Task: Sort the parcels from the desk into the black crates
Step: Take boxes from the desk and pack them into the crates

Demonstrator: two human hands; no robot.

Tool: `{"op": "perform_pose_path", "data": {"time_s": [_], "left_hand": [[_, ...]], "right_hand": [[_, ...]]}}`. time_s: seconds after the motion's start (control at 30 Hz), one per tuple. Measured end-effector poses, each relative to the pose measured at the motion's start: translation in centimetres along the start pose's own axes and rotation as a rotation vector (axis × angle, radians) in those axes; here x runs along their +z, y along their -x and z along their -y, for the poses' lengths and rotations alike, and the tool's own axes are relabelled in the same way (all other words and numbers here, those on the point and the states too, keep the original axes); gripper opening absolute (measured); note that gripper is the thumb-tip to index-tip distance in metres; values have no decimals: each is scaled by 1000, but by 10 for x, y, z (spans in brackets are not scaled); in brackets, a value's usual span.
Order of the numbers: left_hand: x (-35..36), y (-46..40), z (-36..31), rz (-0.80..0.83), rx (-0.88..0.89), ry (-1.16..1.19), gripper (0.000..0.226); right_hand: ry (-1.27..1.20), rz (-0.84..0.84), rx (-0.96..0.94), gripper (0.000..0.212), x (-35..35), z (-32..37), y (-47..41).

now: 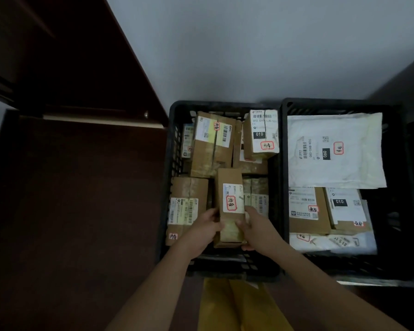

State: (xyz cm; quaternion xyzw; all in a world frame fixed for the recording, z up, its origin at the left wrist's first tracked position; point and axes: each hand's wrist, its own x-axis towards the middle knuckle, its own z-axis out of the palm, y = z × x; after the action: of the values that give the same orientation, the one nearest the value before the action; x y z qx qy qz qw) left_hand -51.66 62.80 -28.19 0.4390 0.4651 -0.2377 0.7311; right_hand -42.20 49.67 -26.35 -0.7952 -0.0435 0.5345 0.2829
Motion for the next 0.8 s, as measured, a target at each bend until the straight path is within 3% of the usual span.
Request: {"op": "perform_pose_path", "data": {"time_s": [0.3,0.4,0.47,0.57,0.63,0.8], "left_hand": [[1,-12,22,-175,78,-317,51],[6,-24,36,-341,193,-470,42],[8,-27,39,-455,311,-628,40],[4,-20,32,-555,445,-1153,83],[-4,-18,23,-509,396,-1348,103],[-21,-31,13,-320,159,-1323,110]], "right_hand": [[114,-63,-62,46,39,-24,-25],[103,-77,-50,55,42,-30,-35],[135,-97,-69,72,43,-34,-39],[327,-119,-178,101,33,-39,-39],[524,-85,-260,112,21,-41,-40],[729,-48,-288,115,14,-42,-49]]}}
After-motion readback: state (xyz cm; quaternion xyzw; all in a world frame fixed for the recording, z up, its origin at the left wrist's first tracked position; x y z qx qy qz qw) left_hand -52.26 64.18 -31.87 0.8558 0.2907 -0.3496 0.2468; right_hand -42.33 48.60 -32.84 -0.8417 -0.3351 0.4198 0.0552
